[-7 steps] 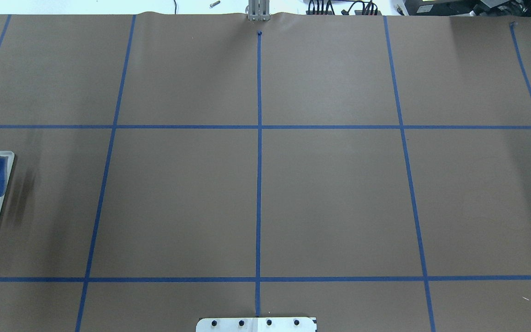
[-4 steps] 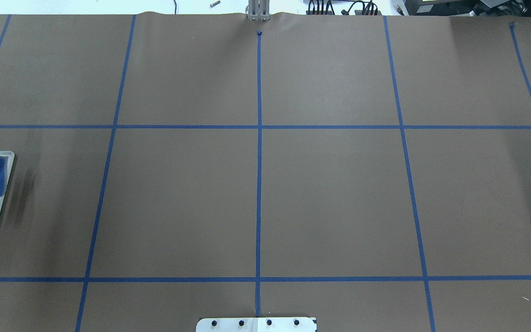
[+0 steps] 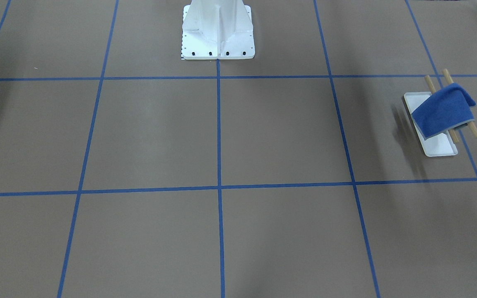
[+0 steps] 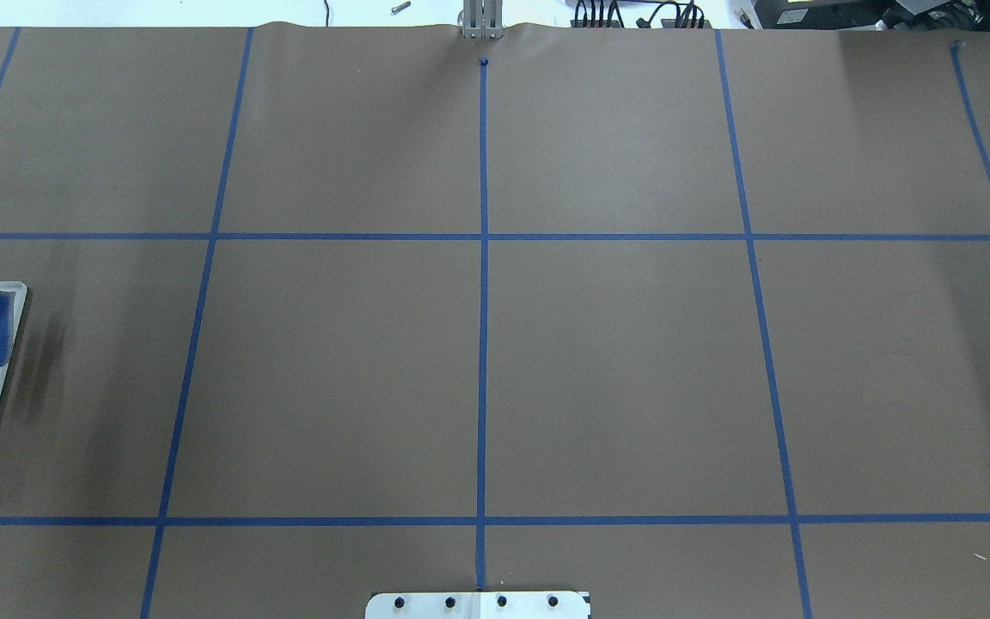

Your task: Hang towel on rack

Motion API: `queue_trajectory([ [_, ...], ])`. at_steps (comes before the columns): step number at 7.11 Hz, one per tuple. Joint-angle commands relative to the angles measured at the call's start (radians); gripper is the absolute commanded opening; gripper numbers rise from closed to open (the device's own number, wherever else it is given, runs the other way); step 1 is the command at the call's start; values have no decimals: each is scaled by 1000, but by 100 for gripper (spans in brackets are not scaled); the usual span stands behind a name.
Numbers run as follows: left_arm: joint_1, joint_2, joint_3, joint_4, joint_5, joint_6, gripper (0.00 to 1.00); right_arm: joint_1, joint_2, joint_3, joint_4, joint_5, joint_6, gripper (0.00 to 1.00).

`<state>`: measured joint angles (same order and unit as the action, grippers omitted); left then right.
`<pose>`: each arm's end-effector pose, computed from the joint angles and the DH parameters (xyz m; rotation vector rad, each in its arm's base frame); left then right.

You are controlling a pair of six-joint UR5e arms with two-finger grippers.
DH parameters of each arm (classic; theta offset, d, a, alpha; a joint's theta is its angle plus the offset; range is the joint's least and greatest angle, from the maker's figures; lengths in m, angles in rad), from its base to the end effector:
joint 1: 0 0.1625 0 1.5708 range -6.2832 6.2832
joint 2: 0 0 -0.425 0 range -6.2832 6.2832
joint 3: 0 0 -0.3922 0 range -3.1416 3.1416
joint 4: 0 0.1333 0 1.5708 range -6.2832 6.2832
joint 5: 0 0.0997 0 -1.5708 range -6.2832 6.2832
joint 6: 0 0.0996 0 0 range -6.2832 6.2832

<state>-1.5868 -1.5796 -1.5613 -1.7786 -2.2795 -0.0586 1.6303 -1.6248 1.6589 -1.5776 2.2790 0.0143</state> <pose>-0.0766 -0.5079 0.6413 0.1832 0.7100 0.0022 0.0964 -0.4659 0.6464 0.0421 -0.7075 0.0610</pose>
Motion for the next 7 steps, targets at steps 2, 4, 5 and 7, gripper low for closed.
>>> queue_trajectory([
  [2,1,0,3,-1,-6,0,99,-15,5,1,16,54,70,100],
  [4,1,0,1,-1,-6,0,99,-21,5,1,16,54,75,100],
  [5,1,0,1,1,-6,0,99,-23,5,1,16,54,75,100],
  [7,1,0,3,1,-6,0,99,-24,5,-1,16,54,75,100],
])
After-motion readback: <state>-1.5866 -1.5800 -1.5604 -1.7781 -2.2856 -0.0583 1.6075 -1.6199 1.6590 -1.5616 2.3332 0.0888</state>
